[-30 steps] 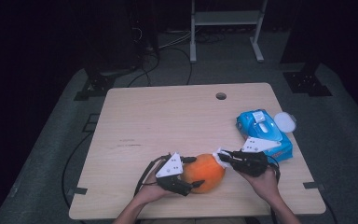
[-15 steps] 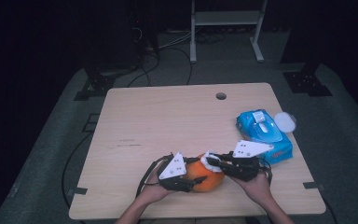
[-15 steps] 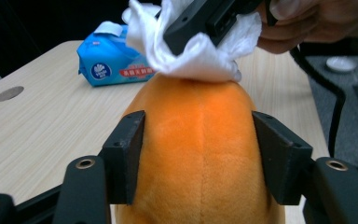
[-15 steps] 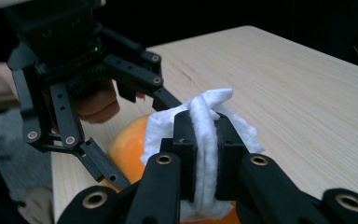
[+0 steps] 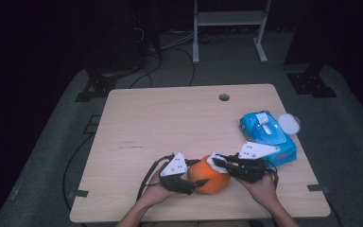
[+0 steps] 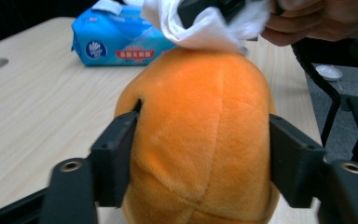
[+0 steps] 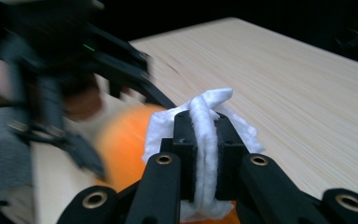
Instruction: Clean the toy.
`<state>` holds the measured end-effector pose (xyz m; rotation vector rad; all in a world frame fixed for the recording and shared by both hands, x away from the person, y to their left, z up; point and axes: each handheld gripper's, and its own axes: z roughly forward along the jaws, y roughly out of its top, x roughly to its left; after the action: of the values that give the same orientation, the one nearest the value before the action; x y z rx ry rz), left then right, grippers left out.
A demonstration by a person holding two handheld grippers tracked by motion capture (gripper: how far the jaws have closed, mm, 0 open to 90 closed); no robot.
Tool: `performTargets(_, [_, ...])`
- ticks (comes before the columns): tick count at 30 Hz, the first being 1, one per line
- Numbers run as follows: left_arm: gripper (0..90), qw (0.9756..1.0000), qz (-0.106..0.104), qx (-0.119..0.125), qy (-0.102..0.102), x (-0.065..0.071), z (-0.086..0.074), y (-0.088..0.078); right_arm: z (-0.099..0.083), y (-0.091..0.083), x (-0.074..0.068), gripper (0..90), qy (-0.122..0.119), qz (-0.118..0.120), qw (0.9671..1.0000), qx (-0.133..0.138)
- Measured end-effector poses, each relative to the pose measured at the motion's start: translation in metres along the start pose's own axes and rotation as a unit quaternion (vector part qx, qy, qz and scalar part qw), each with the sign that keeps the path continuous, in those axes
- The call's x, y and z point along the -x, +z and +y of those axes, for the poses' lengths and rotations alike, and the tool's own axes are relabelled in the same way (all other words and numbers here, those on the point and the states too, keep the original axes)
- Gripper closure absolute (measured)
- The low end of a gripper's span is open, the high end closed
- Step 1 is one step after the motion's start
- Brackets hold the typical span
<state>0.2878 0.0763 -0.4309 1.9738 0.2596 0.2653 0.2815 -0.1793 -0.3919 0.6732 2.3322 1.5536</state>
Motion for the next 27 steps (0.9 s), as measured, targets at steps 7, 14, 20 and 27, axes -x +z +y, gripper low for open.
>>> performTargets(7, [39.2,0.9995,0.008,0.020,-0.021,-0.006,-0.001,-0.009,-0.005,-0.003,0.009,81.3,0.014,-0.005,0.9999,0.004])
performTargets(14, [39.4,0.9983,0.012,0.041,-0.040,-0.009,-0.001,-0.012,-0.014,-0.006,0.027,81.3,0.068,-0.004,0.9976,0.008])
performTargets(20, [36.3,0.9982,0.011,0.036,-0.046,-0.006,0.001,-0.010,0.003,0.003,0.000,81.3,0.019,0.028,0.9993,0.015])
performTargets(27, [8.5,0.9989,0.010,0.010,-0.044,-0.008,-0.003,-0.003,-0.010,-0.003,0.019,81.3,0.035,-0.009,0.9994,0.000])
